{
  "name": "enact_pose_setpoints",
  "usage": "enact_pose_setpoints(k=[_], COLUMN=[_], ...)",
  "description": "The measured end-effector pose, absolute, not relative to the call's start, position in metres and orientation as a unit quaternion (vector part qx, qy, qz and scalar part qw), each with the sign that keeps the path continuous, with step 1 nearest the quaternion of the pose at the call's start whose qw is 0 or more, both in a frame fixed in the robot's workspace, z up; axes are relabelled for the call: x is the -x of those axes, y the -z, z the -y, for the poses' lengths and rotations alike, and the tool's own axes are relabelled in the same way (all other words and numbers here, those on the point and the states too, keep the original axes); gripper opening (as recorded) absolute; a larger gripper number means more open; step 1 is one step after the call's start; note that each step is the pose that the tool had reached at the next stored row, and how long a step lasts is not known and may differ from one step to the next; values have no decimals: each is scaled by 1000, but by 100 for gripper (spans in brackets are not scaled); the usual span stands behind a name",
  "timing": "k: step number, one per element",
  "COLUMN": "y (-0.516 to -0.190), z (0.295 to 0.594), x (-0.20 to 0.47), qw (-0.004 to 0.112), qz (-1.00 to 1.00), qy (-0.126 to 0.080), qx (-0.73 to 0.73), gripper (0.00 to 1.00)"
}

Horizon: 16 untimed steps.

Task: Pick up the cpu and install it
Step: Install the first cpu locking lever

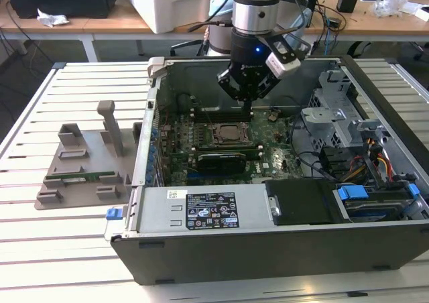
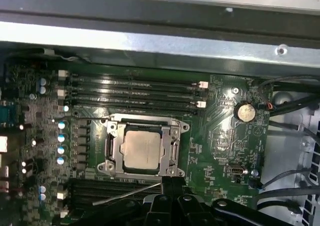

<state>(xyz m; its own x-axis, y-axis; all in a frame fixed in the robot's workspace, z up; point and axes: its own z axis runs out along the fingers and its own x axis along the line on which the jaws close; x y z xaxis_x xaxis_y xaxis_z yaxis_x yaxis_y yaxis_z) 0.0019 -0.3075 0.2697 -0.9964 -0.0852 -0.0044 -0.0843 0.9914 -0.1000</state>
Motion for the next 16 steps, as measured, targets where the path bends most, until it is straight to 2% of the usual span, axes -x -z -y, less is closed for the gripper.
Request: enact_pose_setpoints(k=[7, 16], y=[-270, -270], z=[307, 307], x=[1, 62], qw=[5, 5], qz=[-998, -998], qy=[51, 50], qx=[48, 48], gripper=[11, 11])
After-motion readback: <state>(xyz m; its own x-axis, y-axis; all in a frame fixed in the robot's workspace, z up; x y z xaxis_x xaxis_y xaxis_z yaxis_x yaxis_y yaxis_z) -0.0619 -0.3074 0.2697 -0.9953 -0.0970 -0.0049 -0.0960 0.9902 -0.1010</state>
